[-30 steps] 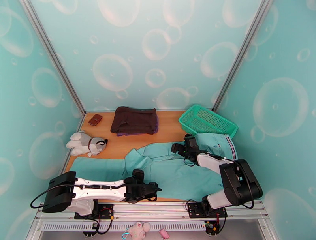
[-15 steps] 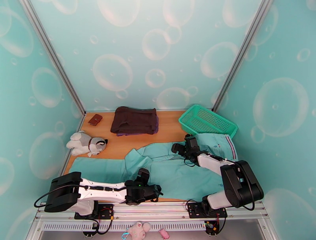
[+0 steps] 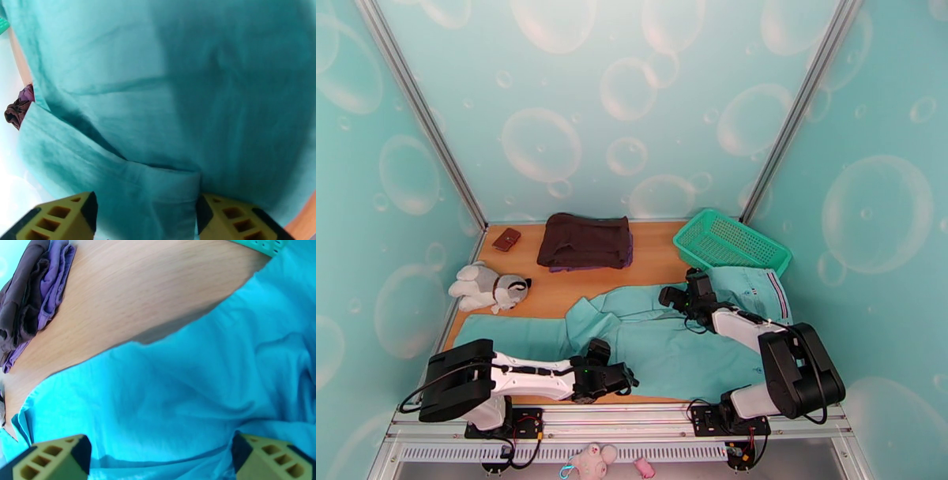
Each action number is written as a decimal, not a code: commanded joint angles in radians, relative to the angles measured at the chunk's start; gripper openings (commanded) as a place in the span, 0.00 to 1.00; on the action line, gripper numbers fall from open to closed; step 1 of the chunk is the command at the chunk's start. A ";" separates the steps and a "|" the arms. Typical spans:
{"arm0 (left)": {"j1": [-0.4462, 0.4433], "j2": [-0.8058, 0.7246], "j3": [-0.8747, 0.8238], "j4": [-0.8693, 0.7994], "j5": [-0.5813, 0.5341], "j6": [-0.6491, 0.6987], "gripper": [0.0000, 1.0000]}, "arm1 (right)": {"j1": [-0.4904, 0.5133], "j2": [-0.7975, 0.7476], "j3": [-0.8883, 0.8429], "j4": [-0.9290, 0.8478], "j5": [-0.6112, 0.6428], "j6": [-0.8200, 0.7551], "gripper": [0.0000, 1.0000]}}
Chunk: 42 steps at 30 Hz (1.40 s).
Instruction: Fold and stack the trousers
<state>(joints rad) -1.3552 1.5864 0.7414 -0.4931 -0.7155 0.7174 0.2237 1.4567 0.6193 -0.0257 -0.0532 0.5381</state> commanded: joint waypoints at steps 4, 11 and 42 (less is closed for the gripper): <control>0.018 0.029 0.020 0.024 -0.037 0.003 0.08 | -0.012 -0.026 -0.019 -0.001 0.004 0.004 0.98; 0.069 0.010 0.091 0.018 -0.040 -0.111 0.00 | -0.021 -0.014 -0.015 0.001 -0.003 0.002 0.98; 1.070 -0.849 0.166 -0.073 -0.011 -2.146 0.00 | 0.037 0.024 0.063 -0.003 0.022 0.018 0.98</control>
<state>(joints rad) -0.2935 0.7418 0.9318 -0.5411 -0.6384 -1.2381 0.2493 1.4616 0.6506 -0.0257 -0.0589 0.5385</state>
